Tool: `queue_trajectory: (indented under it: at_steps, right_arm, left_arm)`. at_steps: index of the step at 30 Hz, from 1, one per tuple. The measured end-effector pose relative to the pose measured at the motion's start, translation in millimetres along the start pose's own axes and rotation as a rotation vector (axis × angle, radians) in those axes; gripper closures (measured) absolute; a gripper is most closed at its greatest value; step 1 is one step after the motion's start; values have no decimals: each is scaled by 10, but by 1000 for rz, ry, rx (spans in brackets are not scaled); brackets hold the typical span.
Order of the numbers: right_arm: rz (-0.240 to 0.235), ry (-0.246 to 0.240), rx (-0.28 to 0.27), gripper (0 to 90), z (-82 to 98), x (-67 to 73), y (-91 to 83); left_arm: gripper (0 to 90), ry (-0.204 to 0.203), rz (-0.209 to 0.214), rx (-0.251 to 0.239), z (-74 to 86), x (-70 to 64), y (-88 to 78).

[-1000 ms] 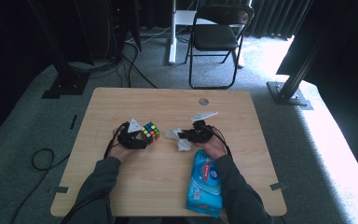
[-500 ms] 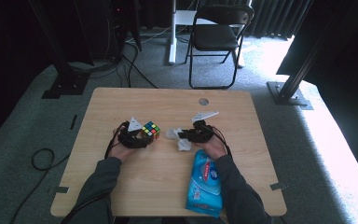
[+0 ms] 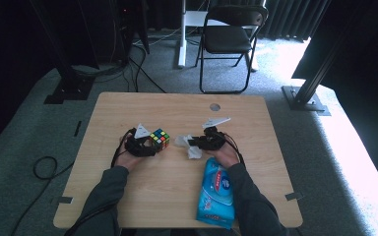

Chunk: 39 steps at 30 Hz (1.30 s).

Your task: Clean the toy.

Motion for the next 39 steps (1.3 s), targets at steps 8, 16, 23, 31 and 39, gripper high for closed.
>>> queue_trajectory:
  at_steps: [8,16,23,31,39]
  right_arm:
    - [-1,-2,1,810,0,1,2]
    - [-1,-3,3,810,0,1,3]
    - [-2,-5,7,810,0,0,7]
    - [-4,-5,6,810,0,-1,7]
    - [-4,-4,5,810,0,-1,5]
  left_arm:
    - [325,-18,11,3,45,18,30]
    - [271,-24,15,11,40,44,65]
    - [254,2,3,12,-8,26,86]
    - [338,-1,1,18,-10,11,105]
    - [344,4,-24,18,-35,-3,75]
Point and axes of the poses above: each handheld gripper's, and its own axes: y roughly forward along the jaws, z roughly out of its underside, x roughly to its left, the point moved 3 cm from there along y, roughly forward along the jaws, and after that the axes turned 7 degrees about -z, right-handed, at the moved point
